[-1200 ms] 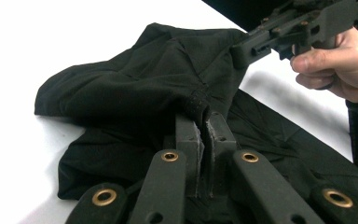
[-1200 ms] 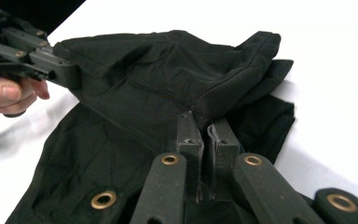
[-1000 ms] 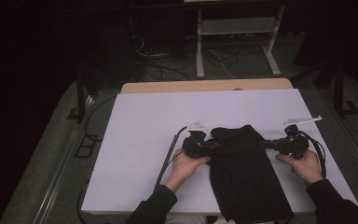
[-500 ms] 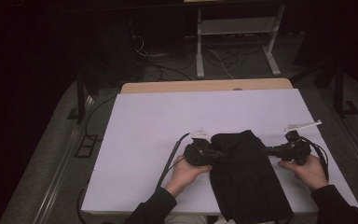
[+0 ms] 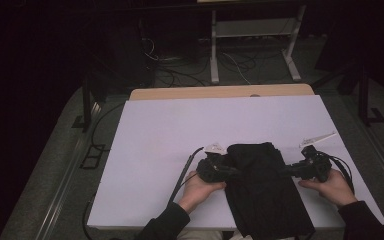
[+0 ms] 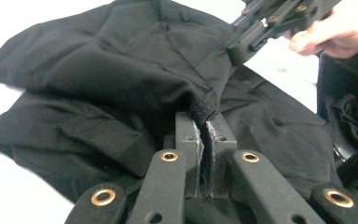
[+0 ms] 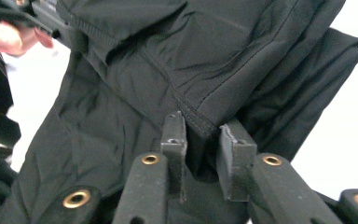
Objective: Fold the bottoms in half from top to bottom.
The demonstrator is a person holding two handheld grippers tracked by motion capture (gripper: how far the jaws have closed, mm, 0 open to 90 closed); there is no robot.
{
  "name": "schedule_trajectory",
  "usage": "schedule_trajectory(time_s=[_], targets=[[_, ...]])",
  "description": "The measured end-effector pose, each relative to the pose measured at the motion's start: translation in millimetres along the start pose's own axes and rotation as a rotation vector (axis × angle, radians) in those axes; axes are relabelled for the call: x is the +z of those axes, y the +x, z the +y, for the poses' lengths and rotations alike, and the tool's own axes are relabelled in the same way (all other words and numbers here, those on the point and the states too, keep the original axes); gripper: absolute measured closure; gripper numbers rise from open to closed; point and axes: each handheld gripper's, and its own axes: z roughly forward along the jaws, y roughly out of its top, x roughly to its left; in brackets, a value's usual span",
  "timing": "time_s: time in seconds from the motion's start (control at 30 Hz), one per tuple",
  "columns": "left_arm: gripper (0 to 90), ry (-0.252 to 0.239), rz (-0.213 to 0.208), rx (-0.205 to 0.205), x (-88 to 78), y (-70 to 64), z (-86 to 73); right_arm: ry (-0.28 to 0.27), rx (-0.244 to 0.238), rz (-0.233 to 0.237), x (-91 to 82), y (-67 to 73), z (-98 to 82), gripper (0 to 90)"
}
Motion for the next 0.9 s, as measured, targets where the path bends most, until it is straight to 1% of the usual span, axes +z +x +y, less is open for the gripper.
schedule_trajectory(time_s=[0.1,0.23,0.4,0.5,0.53,0.6,0.67,0.73,0.8,0.9], targets=[[85.2,0.005,-0.003,-0.008,0.6,-0.2,-3.4,0.013,-0.007,-0.001,-1.3,0.7,-1.7,65.0],[85.2,0.011,-0.005,-0.008,1.8,-1.5,-4.8,-0.016,-0.011,-0.015,-6.2,-0.5,-1.5,52.1],[85.2,0.020,-0.011,-0.008,4.1,-2.6,-7.1,-0.089,0.012,-0.037,-12.6,-2.7,3.4,33.0],[85.1,0.022,-0.013,-0.007,4.9,-3.0,-7.6,-0.139,0.021,-0.031,-14.9,-3.3,9.4,19.9],[85.0,0.022,-0.013,-0.007,5.0,-3.0,-7.6,-0.156,0.023,-0.039,-15.6,-2.9,12.4,16.6],[85.1,0.023,-0.013,-0.006,4.5,-3.0,-7.4,-0.166,0.020,-0.058,-16.0,-1.8,16.6,12.0],[85.0,0.020,-0.011,-0.006,4.1,-3.1,-7.3,-0.166,0.007,-0.063,-16.6,0.3,21.5,7.9],[85.0,0.020,-0.010,-0.005,4.0,-3.0,-7.2,-0.169,-0.003,-0.057,-17.4,2.1,26.8,2.8],[85.0,0.023,-0.006,-0.001,3.9,-3.1,-7.3,-0.173,-0.013,-0.058,-18.2,3.7,32.7,1.3],[85.0,0.020,-0.004,0.006,3.8,-3.8,-7.3,-0.194,-0.010,-0.053,-19.5,4.1,41.4,0.0]])
